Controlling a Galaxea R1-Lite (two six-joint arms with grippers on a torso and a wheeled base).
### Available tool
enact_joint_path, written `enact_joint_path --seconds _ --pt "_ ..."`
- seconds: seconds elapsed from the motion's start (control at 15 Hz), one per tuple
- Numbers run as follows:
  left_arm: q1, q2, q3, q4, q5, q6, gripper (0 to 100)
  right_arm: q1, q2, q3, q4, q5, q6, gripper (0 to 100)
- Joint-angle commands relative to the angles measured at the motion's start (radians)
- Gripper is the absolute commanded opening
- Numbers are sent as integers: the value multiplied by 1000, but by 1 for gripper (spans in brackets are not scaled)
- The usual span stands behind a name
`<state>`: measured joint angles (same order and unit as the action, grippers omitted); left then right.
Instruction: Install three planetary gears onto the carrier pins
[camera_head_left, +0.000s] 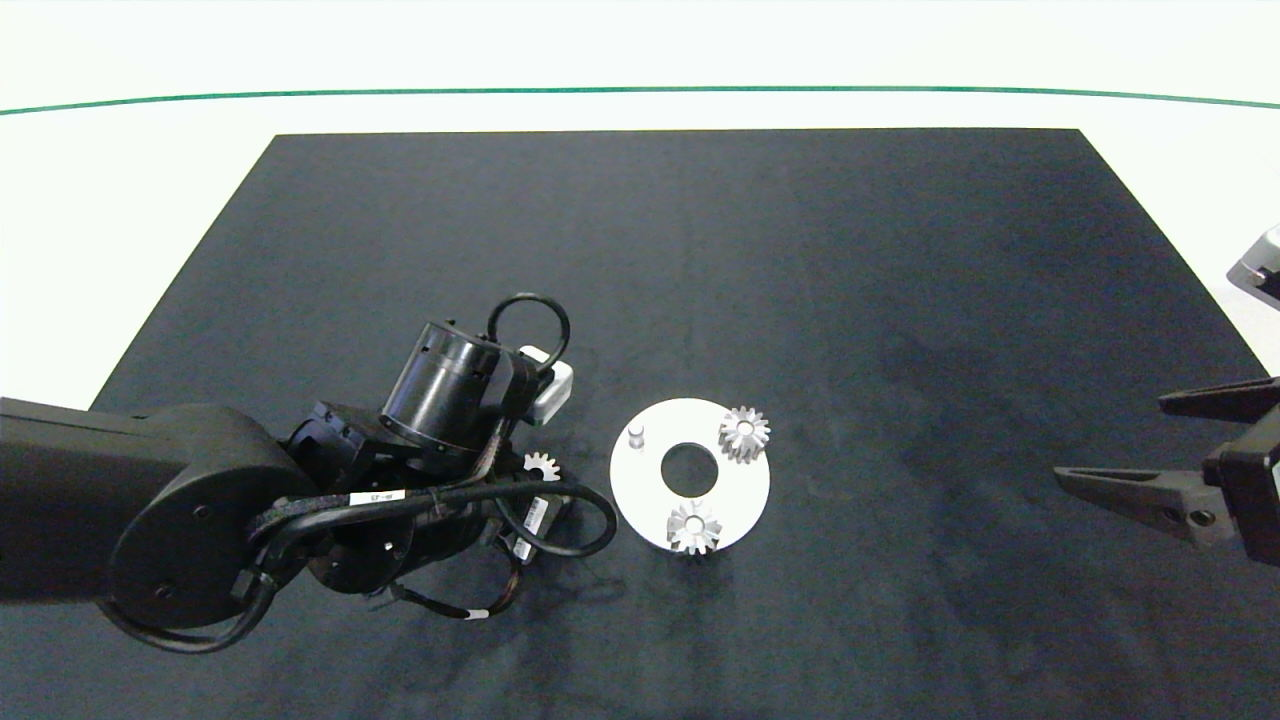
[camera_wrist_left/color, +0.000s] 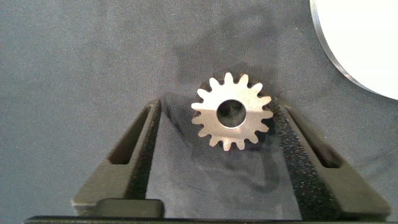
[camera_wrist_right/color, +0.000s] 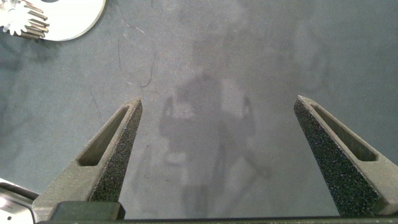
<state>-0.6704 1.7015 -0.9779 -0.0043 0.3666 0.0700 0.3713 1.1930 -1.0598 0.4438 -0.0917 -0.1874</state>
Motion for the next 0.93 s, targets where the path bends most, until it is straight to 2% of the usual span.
enact_joint_path --seconds 0.07,0.93 --pt "-1 3 1 0 3 1 62 1 5 0 3 0 -1 100" --pt "-9 1 1 1 3 -1 37 1 11 1 4 0 -4 100"
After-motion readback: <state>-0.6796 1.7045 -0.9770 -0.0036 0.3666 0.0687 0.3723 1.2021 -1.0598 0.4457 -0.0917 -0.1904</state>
